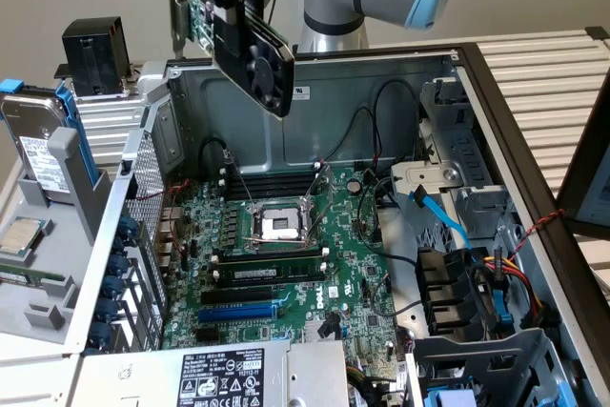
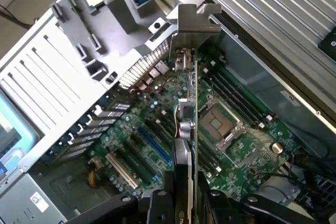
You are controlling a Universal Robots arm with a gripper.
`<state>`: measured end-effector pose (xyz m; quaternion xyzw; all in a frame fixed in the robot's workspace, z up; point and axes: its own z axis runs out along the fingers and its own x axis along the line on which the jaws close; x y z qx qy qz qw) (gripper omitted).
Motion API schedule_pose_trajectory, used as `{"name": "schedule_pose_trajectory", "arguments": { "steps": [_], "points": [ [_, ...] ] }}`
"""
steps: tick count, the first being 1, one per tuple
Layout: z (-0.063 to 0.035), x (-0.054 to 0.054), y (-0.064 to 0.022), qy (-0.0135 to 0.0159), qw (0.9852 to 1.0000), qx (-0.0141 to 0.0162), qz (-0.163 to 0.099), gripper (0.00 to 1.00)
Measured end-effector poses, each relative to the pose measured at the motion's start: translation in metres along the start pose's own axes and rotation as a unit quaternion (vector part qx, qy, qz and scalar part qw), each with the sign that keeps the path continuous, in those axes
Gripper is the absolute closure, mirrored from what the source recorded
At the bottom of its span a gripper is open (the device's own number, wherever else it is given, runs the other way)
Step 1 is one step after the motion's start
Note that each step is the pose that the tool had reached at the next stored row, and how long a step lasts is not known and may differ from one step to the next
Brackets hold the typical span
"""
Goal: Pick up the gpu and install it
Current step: 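Insert the gpu into the slot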
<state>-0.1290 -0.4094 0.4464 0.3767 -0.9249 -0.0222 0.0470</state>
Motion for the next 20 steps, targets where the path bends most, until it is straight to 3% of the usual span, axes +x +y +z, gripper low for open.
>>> {"name": "schedule_pose_trajectory", "arguments": {
  "steps": [5,10,13,18,20],
  "points": [
    [0.0,0.0,0.0,0.0006,0.999,0.0059,-0.045,0.73],
    [0.0,0.0,0.0,0.0002,0.9959,0.0128,-0.09,0.73],
    [0.0001,-0.0001,-0.0001,-0.0009,0.993,0.0167,-0.117,0.73],
    [0.0002,0.0,0.0,-0.0041,0.9869,0.015,-0.161,0.73],
    [0.0002,-0.0001,0.0,-0.0052,0.9839,0.0168,-0.178,0.73]
  ]
}}
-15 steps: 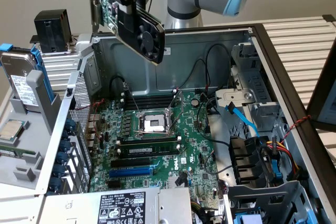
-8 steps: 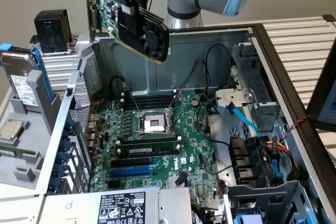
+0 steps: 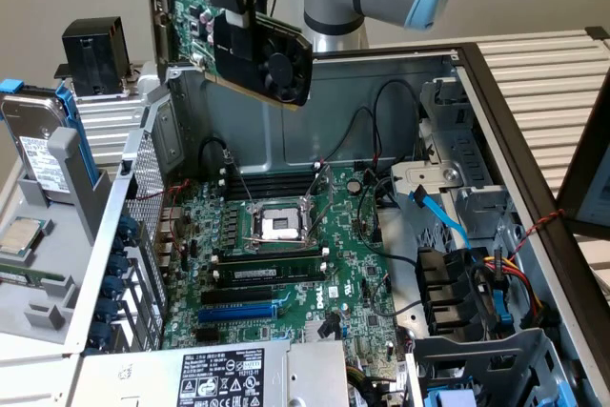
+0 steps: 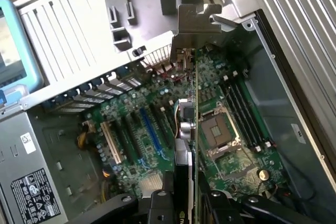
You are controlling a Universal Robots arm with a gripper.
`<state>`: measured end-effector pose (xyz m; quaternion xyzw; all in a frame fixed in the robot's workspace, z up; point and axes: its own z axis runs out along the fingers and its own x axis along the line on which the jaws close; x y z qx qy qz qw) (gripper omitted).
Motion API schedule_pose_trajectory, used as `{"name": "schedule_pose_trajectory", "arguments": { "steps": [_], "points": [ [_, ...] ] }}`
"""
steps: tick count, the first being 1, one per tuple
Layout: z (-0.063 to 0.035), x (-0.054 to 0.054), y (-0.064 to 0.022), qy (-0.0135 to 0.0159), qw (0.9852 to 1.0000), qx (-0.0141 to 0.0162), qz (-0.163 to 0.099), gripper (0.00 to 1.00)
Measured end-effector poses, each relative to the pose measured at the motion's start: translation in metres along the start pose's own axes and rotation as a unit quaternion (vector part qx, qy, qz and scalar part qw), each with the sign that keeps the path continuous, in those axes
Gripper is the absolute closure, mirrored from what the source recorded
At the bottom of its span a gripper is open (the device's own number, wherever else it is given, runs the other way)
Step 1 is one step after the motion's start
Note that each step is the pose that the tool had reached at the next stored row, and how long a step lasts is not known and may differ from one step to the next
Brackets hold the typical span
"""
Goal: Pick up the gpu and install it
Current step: 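Insert the gpu into the slot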
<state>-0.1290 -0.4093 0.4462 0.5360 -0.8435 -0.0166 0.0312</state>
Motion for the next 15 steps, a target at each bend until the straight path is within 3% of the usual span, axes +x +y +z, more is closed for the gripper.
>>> {"name": "schedule_pose_trajectory", "arguments": {
  "steps": [5,12,15],
  "points": [
    [0.0001,0.0002,0.0,-0.0041,0.9991,0.0129,-0.04,0.73],
    [0.0,0.0003,0.0002,-0.0048,0.9989,0.0147,-0.045,0.73],
    [0.0003,0.0003,0.0001,-0.0091,0.9976,0.0218,-0.065,0.73]
  ]
}}
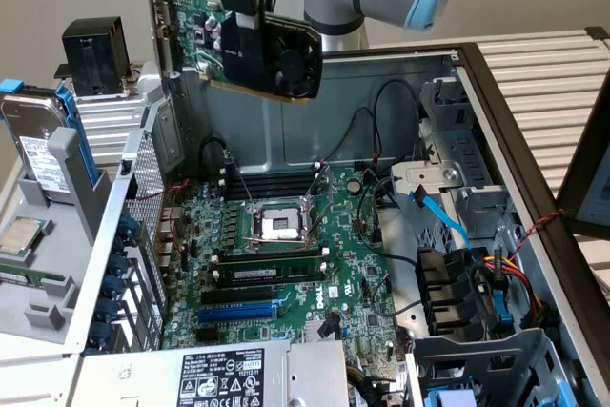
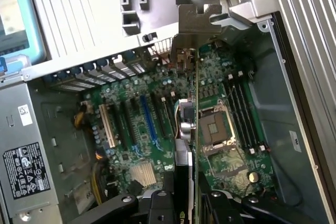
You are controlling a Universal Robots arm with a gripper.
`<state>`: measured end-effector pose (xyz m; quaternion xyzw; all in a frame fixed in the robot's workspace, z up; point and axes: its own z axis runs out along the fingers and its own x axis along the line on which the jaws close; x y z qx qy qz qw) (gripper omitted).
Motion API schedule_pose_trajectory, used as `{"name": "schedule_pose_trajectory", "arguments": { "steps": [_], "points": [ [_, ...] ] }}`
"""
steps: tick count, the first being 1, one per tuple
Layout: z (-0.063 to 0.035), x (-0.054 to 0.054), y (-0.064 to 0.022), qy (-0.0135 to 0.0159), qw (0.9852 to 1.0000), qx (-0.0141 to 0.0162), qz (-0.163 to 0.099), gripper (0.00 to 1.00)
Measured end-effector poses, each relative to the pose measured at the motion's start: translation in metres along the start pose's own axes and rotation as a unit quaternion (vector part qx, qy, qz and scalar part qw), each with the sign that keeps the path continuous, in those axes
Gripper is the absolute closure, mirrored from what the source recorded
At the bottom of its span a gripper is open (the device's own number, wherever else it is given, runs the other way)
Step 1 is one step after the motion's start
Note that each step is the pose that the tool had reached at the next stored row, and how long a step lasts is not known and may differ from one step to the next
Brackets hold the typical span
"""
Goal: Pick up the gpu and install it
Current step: 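Insert the gpu into the slot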
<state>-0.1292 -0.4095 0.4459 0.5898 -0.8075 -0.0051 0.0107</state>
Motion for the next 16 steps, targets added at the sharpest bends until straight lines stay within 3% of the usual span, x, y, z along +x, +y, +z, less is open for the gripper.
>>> {"name": "schedule_pose_trajectory", "arguments": {
  "steps": [8,13,16],
  "points": [
    [0.0033,0.0034,-0.0004,-0.0082,0.9994,0.0068,-0.034,0.73],
    [0.0043,0.0034,-0.0004,-0.0096,0.9967,0.0135,-0.079,0.73],
    [0.0058,0.0035,-0.0005,-0.0109,0.9949,0.0197,-0.098,0.73]
  ]
}}
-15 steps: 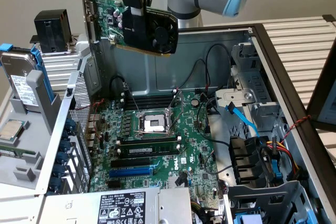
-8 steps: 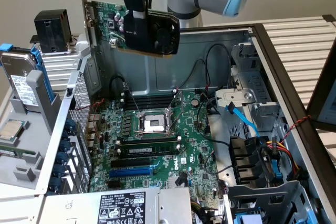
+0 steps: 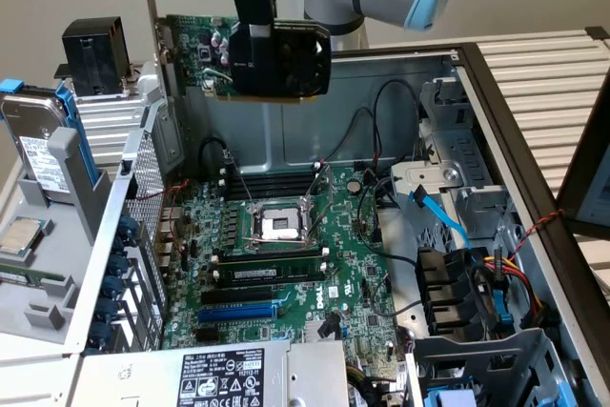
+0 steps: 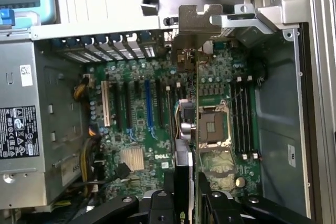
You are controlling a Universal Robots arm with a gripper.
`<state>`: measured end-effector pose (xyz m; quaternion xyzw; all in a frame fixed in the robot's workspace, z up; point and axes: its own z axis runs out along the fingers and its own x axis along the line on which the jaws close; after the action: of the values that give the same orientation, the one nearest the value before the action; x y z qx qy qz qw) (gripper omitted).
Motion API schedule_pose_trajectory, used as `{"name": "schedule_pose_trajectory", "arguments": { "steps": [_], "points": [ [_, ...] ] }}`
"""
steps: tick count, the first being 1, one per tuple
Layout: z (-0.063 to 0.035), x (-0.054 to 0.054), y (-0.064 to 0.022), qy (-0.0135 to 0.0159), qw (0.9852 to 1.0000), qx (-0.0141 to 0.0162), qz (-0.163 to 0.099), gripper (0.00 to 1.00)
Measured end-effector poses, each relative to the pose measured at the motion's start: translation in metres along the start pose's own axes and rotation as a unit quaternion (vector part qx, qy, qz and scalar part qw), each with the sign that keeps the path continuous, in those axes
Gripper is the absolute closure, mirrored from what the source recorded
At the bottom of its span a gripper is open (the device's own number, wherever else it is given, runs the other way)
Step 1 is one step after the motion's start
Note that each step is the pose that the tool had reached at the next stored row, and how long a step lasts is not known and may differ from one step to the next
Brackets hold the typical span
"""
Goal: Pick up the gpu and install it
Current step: 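Insert the gpu into the slot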
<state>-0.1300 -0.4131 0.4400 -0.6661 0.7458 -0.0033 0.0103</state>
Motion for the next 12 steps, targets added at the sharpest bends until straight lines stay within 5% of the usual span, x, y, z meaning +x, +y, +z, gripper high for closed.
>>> {"name": "schedule_pose_trajectory", "arguments": {
  "steps": [6,12],
  "points": [
    [0.0045,0.006,0.0044,-0.0003,0.9999,0.0006,-0.011,0.73],
    [0.0106,0.01,0.0146,-0.0021,0.9999,0.0065,-0.013,0.73]
  ]
}}
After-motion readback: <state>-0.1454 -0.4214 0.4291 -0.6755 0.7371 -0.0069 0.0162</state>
